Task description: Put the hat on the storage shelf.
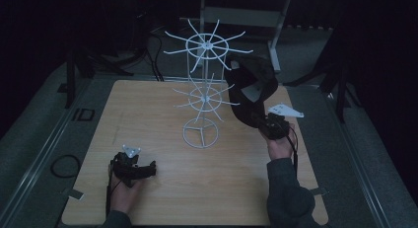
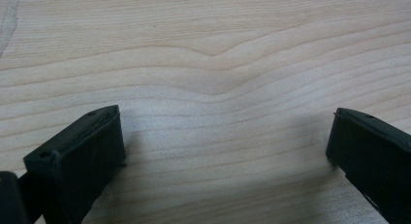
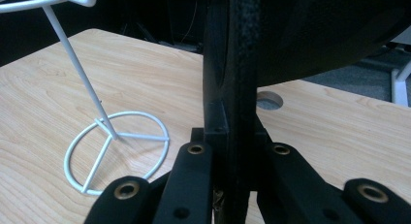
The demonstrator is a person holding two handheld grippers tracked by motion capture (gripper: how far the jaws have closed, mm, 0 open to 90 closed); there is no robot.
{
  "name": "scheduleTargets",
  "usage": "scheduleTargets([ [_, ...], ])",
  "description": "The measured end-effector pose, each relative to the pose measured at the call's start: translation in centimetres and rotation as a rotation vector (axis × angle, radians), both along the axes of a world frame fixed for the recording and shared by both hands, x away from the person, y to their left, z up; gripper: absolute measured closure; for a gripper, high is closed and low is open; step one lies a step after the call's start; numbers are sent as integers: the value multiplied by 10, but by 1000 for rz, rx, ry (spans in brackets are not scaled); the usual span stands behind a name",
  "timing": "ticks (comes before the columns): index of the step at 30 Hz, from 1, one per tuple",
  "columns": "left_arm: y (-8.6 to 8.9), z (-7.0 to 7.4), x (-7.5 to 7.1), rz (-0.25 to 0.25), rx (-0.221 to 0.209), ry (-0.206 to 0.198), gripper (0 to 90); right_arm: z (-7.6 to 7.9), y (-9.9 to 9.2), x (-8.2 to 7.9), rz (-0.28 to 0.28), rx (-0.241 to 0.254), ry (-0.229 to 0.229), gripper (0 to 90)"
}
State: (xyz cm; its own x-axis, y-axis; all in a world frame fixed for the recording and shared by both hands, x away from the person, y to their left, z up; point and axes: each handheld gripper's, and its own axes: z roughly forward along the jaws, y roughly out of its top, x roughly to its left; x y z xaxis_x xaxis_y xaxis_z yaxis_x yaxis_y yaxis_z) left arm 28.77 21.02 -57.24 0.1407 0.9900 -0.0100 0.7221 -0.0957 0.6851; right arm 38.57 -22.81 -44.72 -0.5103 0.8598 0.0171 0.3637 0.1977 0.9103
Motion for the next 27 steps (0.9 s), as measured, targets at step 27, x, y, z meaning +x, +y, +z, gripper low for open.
scheduleTargets([
  [27,-1,0,0,0,-4,-1,2,12,6,3,9,-4,-28,865],
])
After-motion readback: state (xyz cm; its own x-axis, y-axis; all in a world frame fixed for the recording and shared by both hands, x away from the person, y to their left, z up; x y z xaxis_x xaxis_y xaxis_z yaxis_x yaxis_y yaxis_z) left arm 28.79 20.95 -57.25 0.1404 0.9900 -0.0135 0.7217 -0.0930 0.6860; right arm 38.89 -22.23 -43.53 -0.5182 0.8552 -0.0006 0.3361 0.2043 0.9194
